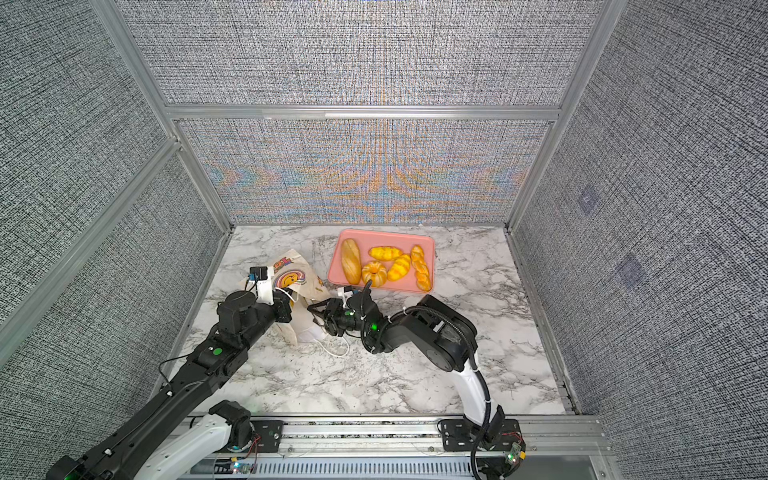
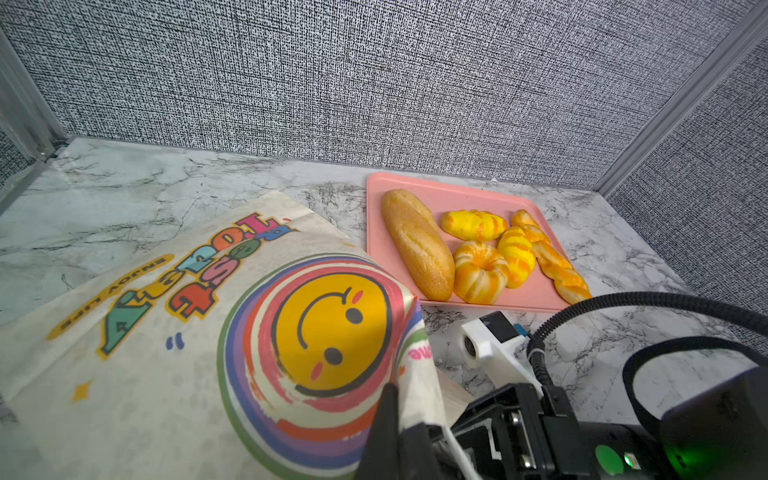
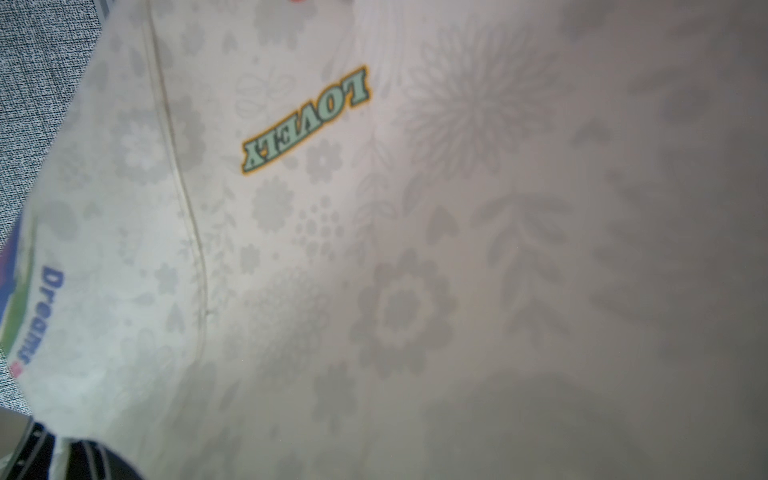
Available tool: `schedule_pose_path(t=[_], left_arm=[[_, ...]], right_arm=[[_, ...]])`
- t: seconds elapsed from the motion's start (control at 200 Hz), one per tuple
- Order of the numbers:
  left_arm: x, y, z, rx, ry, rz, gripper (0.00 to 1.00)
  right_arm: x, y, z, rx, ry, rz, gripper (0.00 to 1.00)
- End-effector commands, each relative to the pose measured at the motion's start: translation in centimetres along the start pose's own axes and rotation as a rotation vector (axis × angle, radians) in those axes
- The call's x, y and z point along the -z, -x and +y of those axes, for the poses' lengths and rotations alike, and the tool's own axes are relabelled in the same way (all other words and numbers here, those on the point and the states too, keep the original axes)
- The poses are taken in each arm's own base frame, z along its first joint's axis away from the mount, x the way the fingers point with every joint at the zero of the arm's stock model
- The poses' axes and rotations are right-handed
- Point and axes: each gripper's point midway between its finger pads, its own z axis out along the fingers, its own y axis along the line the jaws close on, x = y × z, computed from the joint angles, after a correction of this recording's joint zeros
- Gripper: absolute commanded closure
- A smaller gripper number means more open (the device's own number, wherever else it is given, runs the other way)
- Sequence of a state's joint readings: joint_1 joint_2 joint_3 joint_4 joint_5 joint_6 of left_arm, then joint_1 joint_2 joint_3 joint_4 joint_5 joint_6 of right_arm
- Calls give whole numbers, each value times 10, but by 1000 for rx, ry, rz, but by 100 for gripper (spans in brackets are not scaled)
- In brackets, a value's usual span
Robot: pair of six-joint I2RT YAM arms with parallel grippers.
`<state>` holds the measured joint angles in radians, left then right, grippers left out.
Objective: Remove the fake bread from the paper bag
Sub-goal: 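Push the tongs into the bag and pinch the round brown bun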
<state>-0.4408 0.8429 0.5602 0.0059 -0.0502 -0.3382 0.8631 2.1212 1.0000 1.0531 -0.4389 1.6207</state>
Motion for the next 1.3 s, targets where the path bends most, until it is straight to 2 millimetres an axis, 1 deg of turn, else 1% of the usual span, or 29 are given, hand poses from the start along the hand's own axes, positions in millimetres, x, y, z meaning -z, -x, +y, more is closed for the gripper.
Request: schedule_pose_path(t=[0.0,0.105,0.19,0.285,0.325,0.375,0.455,0.535,0.66,0.735,0.815,0.95,0.98,0.99,1.025,1.16,1.296], left_arm=[[0,2,-4,13,-22,-9,100],[1,-1,-4,20,-25,-4,100],[1,-3,-4,23,-28,0,100],[0,-4,-4,26,-29,2,100],[0,-6,-4,30,-31,6,100],[0,-6,-4,33,-34,5,100],[-2,-8,-4,40,-36,8,100],[-2,-8,-4,54,-37,6,100],[-5,-9,-2,84,-28,1,100],[-7,-10,1,112,-10,-1,100],[-8,-8,1,128,-8,-10,100],[-11,-3,4,141,10,-26,100],[-11,-2,4,141,16,-29,100],[-11,-2,5,141,18,-31,100],[-11,0,6,140,24,-35,100],[-10,6,7,137,40,-51,100],[-10,11,7,122,46,-56,100]], right_arm=[[-3,8,20,8,76,-19,44],[-7,17,23,3,86,-31,44],[-9,25,21,1,84,-45,44],[-12,34,19,-3,88,-58,48],[-14,36,20,0,98,-59,52],[-16,38,20,0,109,-56,59],[-17,40,23,5,134,-49,73],[-17,38,24,10,143,-40,86],[-14,31,28,24,151,-22,100],[-10,25,29,34,138,-10,100],[-3,15,25,51,103,3,100],[14,-3,16,70,53,3,100],[16,-6,20,78,59,1,100],[20,-9,12,71,42,2,100],[25,-14,7,68,29,0,100],[37,-35,0,62,22,25,100],[51,-49,-4,72,23,37,100]])
